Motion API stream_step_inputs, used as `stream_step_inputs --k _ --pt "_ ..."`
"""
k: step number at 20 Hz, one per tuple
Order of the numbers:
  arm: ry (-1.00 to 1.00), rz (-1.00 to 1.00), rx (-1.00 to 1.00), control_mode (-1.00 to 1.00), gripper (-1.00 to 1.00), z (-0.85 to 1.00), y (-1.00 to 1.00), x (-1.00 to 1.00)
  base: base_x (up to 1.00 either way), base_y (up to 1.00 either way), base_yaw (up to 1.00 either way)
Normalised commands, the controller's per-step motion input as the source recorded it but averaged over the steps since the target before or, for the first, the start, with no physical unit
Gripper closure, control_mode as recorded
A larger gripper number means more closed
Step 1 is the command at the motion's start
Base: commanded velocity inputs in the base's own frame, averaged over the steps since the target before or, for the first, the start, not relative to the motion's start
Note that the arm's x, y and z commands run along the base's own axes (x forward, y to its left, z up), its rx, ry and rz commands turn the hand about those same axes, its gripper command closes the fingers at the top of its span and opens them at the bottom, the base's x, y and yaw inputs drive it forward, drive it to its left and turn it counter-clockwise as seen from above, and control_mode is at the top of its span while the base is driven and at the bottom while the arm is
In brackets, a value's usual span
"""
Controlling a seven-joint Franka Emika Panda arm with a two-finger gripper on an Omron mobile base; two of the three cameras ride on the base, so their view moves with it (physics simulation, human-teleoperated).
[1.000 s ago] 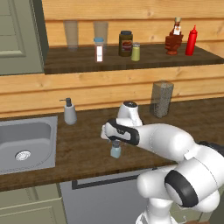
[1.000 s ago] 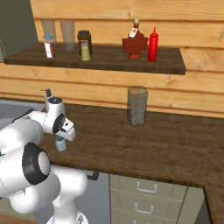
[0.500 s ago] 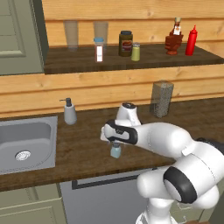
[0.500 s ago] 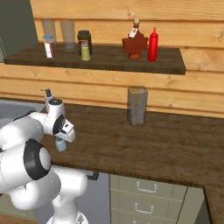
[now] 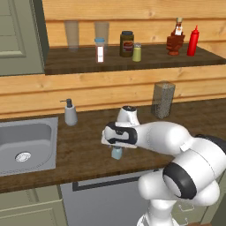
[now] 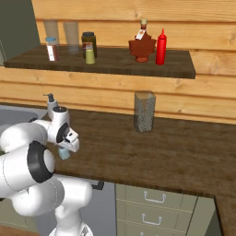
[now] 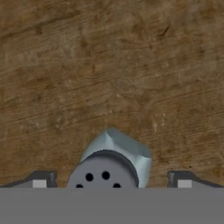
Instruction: Put the shaker and condiment bottle from the counter next to their counterparts in the cabinet.
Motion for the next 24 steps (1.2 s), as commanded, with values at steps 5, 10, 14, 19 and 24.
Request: stream_step_inputs --k 5,10,14,19,24 --pt "0.08 0.0 0.0 -1.0 -1.0 -0.26 0.15 0.0 0.0 0.0 0.0" --pt "0.16 0.0 0.01 -1.0 1.0 -0.42 0.2 0.03 0.0 0.0 0.0" --pt "0.18 0.0 0.04 -1.0 1.0 -0.27 0.0 0.15 0.0 0.0 0.0" --pt "0.15 0.0 0.09 -1.0 1.0 0.08 -0.06 0.02 0.0 0.0 0.0" --pt "0.05 -0.01 0.18 -1.0 1.0 0.94 -0.14 0.0 0.0 0.0 0.0"
